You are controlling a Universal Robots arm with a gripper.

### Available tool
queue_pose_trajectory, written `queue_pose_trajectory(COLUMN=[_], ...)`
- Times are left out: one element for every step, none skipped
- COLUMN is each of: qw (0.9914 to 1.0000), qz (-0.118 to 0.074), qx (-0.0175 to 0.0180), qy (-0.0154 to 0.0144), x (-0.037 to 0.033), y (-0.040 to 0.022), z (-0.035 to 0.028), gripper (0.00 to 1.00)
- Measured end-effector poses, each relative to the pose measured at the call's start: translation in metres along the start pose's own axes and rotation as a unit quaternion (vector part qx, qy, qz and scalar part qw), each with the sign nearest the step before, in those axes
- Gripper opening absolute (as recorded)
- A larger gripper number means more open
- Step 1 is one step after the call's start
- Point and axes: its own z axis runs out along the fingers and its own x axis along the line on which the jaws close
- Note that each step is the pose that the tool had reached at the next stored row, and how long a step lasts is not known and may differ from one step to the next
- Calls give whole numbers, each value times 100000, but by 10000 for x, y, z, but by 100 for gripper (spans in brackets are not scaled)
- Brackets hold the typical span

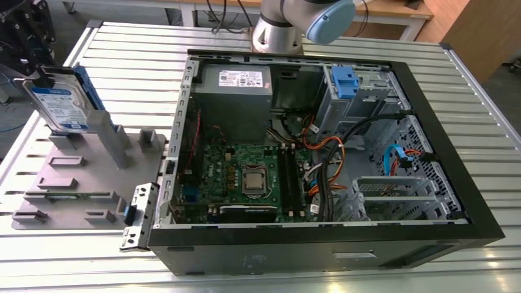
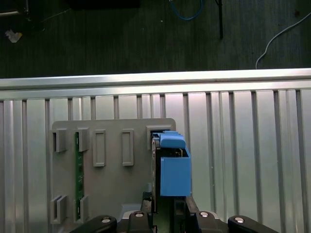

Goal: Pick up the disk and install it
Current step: 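Pick up the disk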

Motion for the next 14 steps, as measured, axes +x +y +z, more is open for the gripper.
queue_pose_trajectory(qw=[100000,100000,100000,100000,100000,100000,100000,100000,100000,100000,100000,100000,100000,100000], qz=[-1,0,-2,0,0,-1,0,0,-1,0,0,0,-1,0], qx=[-2,7,6,4,8,7,4,6,7,5,8,11,12,7], qy=[0,-5,-5,-2,-5,-5,-4,-4,-7,-4,-5,-8,-8,-6], x=[0,0,0,0,-1,-1,-1,-1,-1,-1,-1,-2,-2,-2], y=[0,1,1,1,1,1,1,2,2,2,2,2,3,3], z=[-7,-13,-21,-31,-39,-49,-59,-69,-79,-90,-100,-110,-121,-133], gripper=[35,35,35,35,35,35,35,35,35,35,35,35,35,35])
